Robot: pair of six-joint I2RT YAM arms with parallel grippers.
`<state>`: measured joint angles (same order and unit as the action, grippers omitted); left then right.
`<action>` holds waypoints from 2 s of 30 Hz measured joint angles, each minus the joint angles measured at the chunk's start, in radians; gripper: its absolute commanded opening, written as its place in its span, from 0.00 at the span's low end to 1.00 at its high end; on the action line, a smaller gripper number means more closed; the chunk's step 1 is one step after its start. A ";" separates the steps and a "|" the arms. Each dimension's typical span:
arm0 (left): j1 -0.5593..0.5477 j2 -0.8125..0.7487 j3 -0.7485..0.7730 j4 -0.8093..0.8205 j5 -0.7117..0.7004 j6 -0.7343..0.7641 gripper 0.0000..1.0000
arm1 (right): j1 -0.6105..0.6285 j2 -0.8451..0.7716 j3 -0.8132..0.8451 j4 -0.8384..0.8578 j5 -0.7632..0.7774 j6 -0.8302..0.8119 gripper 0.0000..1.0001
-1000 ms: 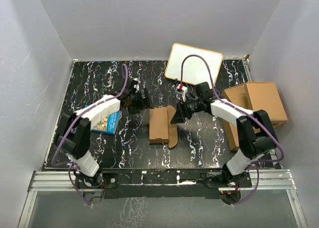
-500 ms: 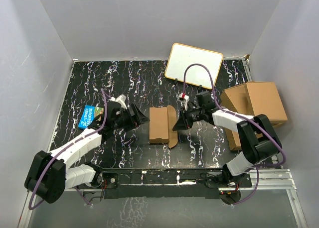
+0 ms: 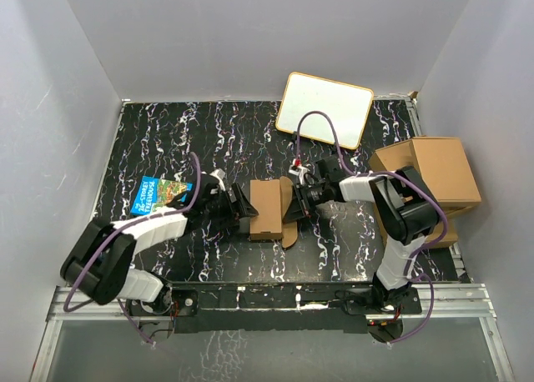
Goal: Fold the paper box
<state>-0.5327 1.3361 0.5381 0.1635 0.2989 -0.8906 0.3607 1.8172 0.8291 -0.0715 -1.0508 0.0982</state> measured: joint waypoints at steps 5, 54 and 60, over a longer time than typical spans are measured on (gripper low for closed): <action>-0.035 0.130 0.059 0.013 0.004 0.011 0.68 | 0.032 0.048 0.059 -0.040 0.000 -0.018 0.10; 0.068 0.377 0.475 -0.303 0.020 0.277 0.84 | 0.016 0.210 0.437 -0.340 0.185 -0.244 0.17; 0.069 0.163 0.427 -0.346 -0.019 0.278 0.83 | 0.008 -0.029 0.227 -0.332 0.127 -0.346 0.22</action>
<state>-0.4641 1.4986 0.9653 -0.1822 0.2798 -0.6125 0.3691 1.7878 1.0557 -0.4038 -0.9237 -0.2478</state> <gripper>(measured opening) 0.839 0.187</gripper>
